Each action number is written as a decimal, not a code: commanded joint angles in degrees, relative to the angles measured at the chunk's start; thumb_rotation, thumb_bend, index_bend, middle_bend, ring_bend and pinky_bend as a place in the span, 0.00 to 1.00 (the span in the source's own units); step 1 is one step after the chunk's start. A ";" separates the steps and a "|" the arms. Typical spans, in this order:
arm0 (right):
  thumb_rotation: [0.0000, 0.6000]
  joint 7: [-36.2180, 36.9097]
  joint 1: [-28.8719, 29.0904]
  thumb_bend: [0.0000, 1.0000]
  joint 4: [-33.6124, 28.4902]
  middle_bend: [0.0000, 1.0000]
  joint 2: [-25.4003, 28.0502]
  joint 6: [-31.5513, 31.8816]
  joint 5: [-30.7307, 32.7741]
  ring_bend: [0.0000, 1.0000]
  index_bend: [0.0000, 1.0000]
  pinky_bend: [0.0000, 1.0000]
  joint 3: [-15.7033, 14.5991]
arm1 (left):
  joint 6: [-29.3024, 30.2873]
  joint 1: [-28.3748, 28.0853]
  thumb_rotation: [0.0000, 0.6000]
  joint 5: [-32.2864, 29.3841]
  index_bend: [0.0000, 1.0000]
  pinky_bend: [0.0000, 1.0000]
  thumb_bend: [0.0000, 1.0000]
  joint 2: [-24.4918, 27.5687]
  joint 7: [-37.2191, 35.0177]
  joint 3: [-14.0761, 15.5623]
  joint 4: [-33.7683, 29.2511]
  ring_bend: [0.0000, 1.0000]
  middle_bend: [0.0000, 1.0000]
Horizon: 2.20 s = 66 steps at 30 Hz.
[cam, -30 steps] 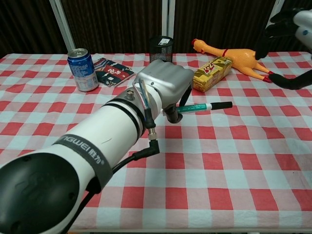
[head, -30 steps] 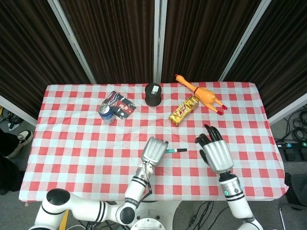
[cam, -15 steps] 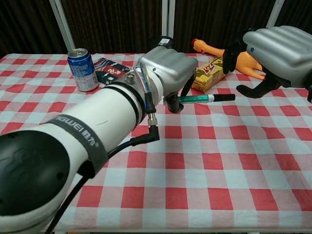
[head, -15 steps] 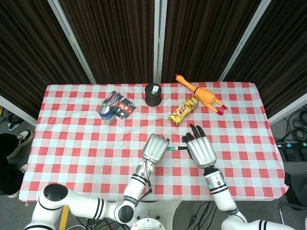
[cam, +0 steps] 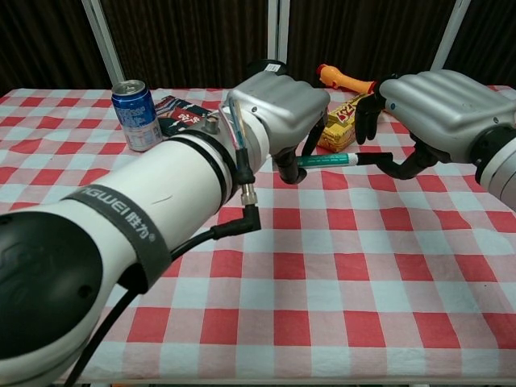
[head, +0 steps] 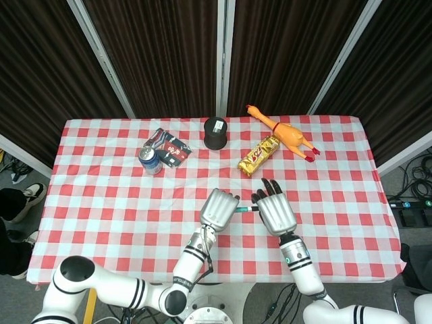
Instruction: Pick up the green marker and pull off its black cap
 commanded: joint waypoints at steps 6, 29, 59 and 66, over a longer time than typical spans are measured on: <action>1.00 0.26 0.65 0.23 0.44 0.41 -0.56 0.91 0.32 0.12 0.47 0.18 -0.67 | 0.54 -0.34 1.00 -0.53 0.59 0.62 0.45 0.27 -0.54 0.29 0.00 0.62 0.62; 1.00 0.74 2.55 0.23 1.72 0.47 -1.75 1.71 1.95 0.17 0.54 0.19 -1.76 | 1.06 -1.18 1.00 -1.10 0.59 0.62 0.44 0.65 -1.92 1.07 0.19 0.62 0.62; 1.00 2.71 2.96 0.31 3.91 0.68 -2.48 4.66 0.69 0.34 0.79 0.27 -2.05 | 1.86 -1.22 1.00 -1.34 0.59 0.62 0.44 1.79 -2.46 2.01 -0.35 0.62 0.62; 1.00 3.35 2.67 0.32 4.19 0.69 -1.79 4.72 0.80 0.35 0.80 0.27 -2.28 | 1.53 -0.71 1.00 -0.33 0.59 0.62 0.44 2.90 -3.57 2.78 -0.75 0.62 0.62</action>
